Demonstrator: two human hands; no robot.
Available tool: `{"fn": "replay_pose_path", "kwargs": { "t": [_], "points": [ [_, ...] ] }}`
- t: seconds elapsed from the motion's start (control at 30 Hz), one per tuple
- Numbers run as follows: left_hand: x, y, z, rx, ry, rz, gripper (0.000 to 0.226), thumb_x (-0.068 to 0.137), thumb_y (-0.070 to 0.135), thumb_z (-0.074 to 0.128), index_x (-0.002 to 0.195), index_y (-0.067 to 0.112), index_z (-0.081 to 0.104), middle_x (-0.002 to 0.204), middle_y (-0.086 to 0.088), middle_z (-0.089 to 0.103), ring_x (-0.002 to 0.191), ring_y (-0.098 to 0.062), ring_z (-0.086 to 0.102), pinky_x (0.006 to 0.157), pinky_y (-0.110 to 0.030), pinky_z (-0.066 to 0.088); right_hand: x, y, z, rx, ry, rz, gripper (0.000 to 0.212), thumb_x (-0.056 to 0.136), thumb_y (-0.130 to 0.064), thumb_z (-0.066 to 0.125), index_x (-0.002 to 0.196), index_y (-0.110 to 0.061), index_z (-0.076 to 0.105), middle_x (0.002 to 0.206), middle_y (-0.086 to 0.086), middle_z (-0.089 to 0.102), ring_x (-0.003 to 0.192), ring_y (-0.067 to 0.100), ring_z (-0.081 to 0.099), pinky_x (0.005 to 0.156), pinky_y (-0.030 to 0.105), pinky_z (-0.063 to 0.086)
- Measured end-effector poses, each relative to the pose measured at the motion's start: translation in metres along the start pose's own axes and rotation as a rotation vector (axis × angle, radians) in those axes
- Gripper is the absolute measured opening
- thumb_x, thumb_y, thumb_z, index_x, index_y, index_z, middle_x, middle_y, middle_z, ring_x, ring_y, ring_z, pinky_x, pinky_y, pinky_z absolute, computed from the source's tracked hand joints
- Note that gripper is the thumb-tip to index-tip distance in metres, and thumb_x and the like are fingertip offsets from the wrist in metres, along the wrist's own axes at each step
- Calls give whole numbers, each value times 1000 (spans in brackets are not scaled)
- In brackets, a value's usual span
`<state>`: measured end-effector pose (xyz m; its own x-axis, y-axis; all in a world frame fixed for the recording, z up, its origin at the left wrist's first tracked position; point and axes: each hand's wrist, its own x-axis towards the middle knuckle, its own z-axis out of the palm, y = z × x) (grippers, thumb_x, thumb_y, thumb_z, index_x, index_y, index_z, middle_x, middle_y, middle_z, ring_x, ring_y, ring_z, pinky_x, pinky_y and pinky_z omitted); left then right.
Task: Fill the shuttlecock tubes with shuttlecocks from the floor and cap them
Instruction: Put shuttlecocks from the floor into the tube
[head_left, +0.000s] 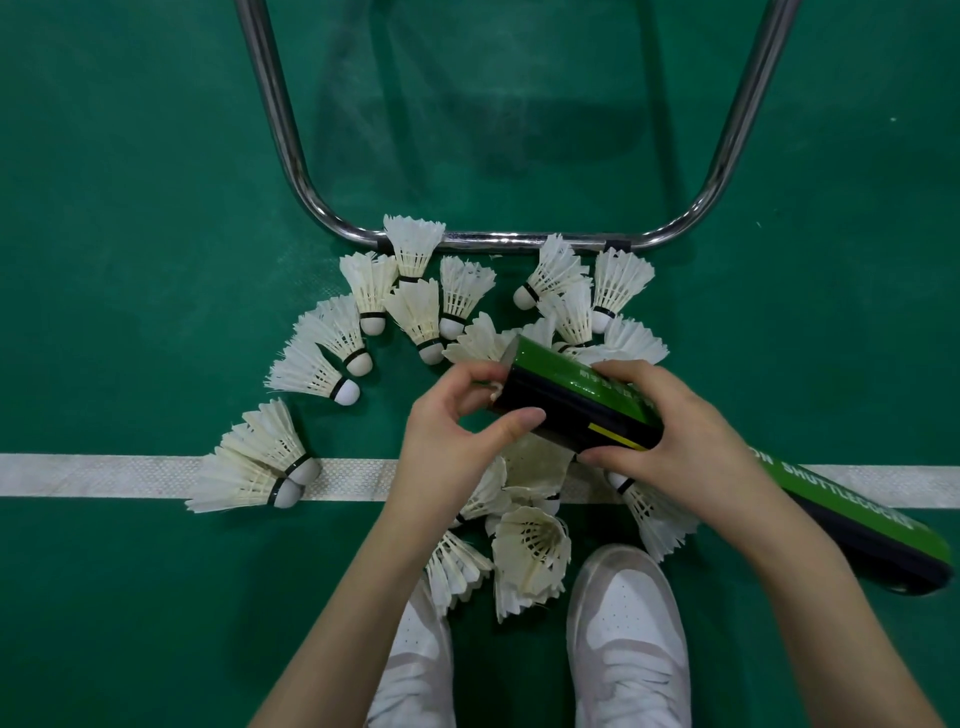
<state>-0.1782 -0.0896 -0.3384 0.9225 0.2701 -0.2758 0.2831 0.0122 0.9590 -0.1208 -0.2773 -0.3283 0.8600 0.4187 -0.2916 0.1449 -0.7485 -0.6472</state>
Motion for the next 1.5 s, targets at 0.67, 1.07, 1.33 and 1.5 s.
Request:
{"fn": "replay_pose_path", "kwargs": {
  "t": [0.67,1.07,1.33,1.5],
  "points": [
    [3,-8,-1,24,-84,53,25,78,2,72,84,26,64,80,17,71,83,0,65,78,-15,49,-1,-2,3,6,-1,-11,67,62,-43,76,118,-49,39,116,-19,50,108,12,49,94,43,41],
    [-2,-15,-9,153,-45,89,34,79,9,73,99,34,60,99,22,66,103,3,59,95,-20,44,-3,2,-7,-7,16,5,67,62,-40,78,120,-42,44,112,-20,48,105,10,49,96,42,40],
    [-12,-26,-8,330,-109,87,29,76,13,77,89,26,54,88,16,66,95,6,58,85,-2,36,-9,5,-15,13,42,59,67,61,-37,79,119,-40,46,112,-14,51,102,10,50,90,34,42],
    [-9,-30,-17,566,-242,219,24,77,15,75,94,23,62,95,22,62,101,6,53,86,-1,32,-10,5,-15,17,45,67,67,61,-36,79,119,-40,46,111,-15,51,101,9,50,91,35,42]
  ]
}}
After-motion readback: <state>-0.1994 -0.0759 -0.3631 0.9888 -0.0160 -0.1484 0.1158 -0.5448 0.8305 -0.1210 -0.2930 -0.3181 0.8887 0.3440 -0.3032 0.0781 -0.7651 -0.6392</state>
